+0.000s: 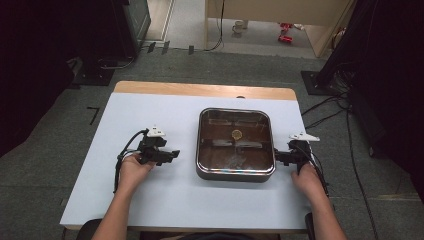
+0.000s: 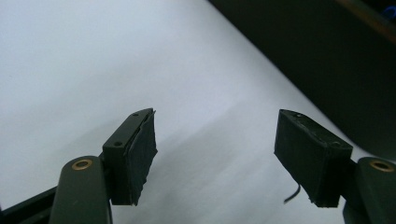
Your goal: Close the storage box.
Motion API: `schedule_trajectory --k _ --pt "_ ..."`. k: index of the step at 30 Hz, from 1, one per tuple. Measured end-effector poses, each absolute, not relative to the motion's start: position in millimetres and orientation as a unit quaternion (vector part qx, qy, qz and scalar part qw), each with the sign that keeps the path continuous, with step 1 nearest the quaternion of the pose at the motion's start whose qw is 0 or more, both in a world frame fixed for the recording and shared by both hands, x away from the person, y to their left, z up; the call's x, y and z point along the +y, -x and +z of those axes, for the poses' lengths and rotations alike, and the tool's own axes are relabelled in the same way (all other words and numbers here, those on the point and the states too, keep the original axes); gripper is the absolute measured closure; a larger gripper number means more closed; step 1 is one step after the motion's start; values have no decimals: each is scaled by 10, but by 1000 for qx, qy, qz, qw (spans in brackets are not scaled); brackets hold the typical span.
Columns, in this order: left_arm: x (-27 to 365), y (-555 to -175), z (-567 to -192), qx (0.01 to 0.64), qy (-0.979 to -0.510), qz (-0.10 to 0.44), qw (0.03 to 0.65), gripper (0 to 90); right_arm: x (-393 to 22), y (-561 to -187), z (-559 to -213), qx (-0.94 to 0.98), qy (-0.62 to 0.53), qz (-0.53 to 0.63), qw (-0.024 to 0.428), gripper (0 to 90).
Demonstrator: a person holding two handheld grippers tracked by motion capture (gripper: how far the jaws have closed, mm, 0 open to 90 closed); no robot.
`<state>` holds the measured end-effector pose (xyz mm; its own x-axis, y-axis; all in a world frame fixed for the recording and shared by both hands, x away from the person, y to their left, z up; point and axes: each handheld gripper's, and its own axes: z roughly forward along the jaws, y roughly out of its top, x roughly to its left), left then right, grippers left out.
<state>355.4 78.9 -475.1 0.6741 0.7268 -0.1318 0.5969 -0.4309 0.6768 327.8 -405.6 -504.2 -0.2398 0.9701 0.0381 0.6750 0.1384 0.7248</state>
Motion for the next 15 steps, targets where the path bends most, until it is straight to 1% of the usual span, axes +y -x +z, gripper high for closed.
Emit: schedule_trajectory --k 3,5,7,10,12,13,15 --pt "775 -3579 -4793 399 -839 78 363 294 -4056 -3277 -5042 719 -572 322 229 125" --pt "762 -3583 -4815 398 -842 79 356 294 -4056 -3278 -5042 719 -572 322 229 125" --pt "753 -3583 -4843 395 -846 81 349 270 -4056 -3278 -5042 719 -572 322 229 125" --pt "754 -3565 -4860 401 -839 80 360 254 -4056 -3277 -5042 719 -572 322 229 125" --pt "752 -3531 -4889 400 -834 90 370 245 -4056 -3277 -5042 719 -572 322 229 125" --pt "747 -3506 -4909 396 -832 97 375 224 -4056 -3277 -5042 719 -572 322 229 125" --pt "719 -3465 -4930 395 -831 117 374 217 -4056 -3277 -5042 718 -572 322 229 125"
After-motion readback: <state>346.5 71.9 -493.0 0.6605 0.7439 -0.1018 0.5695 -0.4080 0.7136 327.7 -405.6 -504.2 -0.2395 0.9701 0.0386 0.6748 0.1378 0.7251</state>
